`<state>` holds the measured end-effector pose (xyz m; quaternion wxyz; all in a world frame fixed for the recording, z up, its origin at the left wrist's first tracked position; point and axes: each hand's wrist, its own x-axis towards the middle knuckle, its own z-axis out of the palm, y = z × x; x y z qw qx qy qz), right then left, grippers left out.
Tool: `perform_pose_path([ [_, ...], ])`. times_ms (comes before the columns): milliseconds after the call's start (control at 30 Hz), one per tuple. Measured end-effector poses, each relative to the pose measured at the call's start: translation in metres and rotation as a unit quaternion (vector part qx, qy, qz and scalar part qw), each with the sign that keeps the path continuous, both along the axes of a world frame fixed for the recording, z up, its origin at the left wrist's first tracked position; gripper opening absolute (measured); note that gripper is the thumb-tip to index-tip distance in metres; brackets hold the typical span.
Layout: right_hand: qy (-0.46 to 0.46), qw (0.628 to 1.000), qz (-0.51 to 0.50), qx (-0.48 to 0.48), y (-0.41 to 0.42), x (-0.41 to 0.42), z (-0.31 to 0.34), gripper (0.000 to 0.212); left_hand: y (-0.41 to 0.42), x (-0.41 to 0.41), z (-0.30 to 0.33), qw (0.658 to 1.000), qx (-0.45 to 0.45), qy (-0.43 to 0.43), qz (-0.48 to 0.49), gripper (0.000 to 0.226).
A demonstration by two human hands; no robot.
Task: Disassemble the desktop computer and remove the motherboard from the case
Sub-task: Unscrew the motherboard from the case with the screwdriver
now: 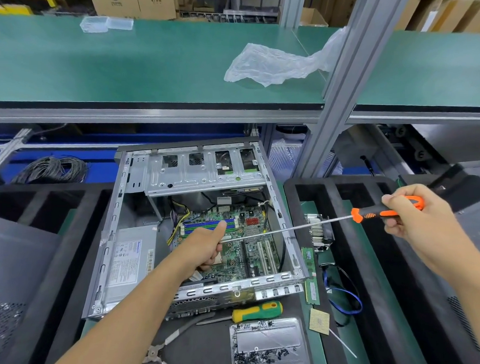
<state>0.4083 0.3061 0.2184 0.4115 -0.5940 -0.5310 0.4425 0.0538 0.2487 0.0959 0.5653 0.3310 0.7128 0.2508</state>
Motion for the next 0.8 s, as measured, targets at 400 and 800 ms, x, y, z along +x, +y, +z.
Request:
perform_pose_path([
  [400, -0.048, 0.998, -0.031, 0.025, 0.002, 0.004, 0.025, 0.018, 0.002, -0.017, -0.006, 0.993, 0.015, -0.088, 0.078, 0.053],
  [800, -0.358, 0.904, 0.07, 0.224, -0.002, -0.048, 0.082, 0.026, 0.007, -0.003, 0.006, 0.991, 0.078, -0.106, 0.002, 0.037],
])
